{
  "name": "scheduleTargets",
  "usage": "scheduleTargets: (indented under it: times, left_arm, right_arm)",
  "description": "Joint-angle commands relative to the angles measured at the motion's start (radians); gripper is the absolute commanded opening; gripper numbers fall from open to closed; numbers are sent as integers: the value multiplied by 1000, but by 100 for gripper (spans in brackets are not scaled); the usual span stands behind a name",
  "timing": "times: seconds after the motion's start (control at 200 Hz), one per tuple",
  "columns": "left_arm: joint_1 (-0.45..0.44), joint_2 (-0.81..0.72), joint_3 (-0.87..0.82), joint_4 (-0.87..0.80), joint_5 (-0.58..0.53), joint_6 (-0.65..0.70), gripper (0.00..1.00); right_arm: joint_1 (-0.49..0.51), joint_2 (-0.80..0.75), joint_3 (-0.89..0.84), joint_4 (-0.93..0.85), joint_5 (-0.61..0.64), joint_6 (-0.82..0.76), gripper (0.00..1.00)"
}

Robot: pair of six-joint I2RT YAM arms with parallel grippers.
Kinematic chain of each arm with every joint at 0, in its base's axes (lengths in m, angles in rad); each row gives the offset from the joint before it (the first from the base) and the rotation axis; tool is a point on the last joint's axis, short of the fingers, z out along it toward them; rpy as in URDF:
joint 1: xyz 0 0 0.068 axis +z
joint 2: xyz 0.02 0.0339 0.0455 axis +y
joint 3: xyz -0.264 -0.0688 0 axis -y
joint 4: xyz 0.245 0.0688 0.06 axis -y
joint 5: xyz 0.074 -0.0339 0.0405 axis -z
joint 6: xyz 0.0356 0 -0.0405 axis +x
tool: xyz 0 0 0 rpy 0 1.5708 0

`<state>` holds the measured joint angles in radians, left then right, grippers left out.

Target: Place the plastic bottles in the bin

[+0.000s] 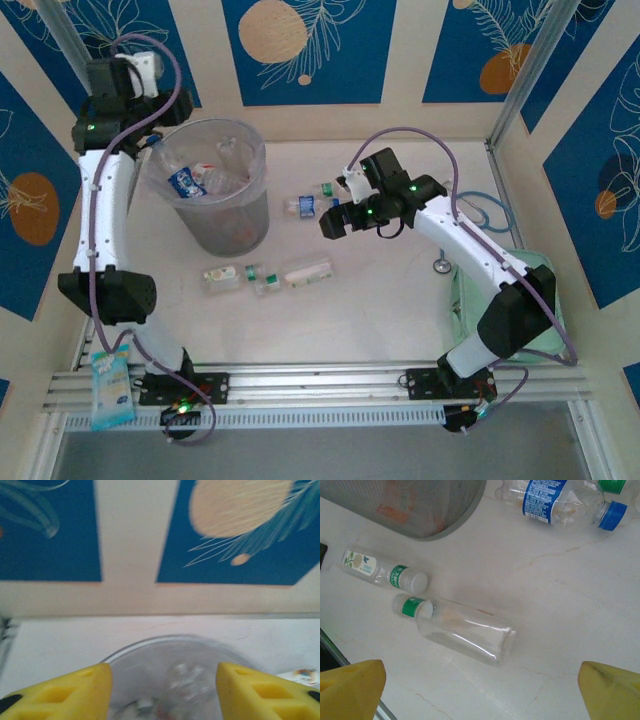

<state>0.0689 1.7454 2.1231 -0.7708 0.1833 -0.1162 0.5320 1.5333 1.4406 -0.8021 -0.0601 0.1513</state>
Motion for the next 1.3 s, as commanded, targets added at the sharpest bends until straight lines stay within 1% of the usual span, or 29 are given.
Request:
scheduleTargets:
  times: [0.0,0.065,0.18,0.3,0.365,0.475,0.555,0.595,0.76,0.845,0.891,0.966,1.031,1.171,1.296]
  left_arm:
    - [52,-26,-97,-23,-47,11,48]
    - [75,-36,-154,14,-23,-4,44]
    - [81,-42,-234,56,33,-24,32]
    - [71,-91,-363,130,79,-61,14]
    - [58,-120,-427,140,84,-62,9]
    - [54,-166,-540,177,87,-73,8]
    - [54,-168,-590,193,99,-83,7]
    - [53,-164,-608,206,115,-92,7]
    - [39,-139,-643,267,154,-140,7]
    - [26,-118,-644,302,168,-159,7]
    - [21,-105,-642,321,177,-170,7]
    - [13,-79,-636,358,197,-193,7]
    - [5,-58,-629,390,211,-213,7]
    - [-29,1,-585,417,228,-237,7]
    - [-67,52,-541,429,224,-243,7]
  right_arm:
    - [-3,4,15,-30,-31,-40,96]
    - [-3,8,10,-31,-38,-37,94]
    - [2,12,0,-29,-40,-27,93]
    - [9,14,-3,-34,-36,-18,92]
    - [14,16,-3,-38,-42,-15,91]
    - [23,27,-9,-44,-59,-27,91]
    - [32,43,-6,-51,-74,-47,90]
    - [36,52,-1,-55,-86,-61,88]
    - [44,71,13,-57,-137,-104,86]
    - [49,70,7,-64,-171,-128,86]
    - [51,71,-1,-73,-177,-146,88]
    - [72,70,-34,-79,-136,-178,96]
    - [101,62,-92,-53,-98,-255,100]
    - [177,37,-244,95,51,-413,99]
    - [180,43,-281,168,75,-506,99]
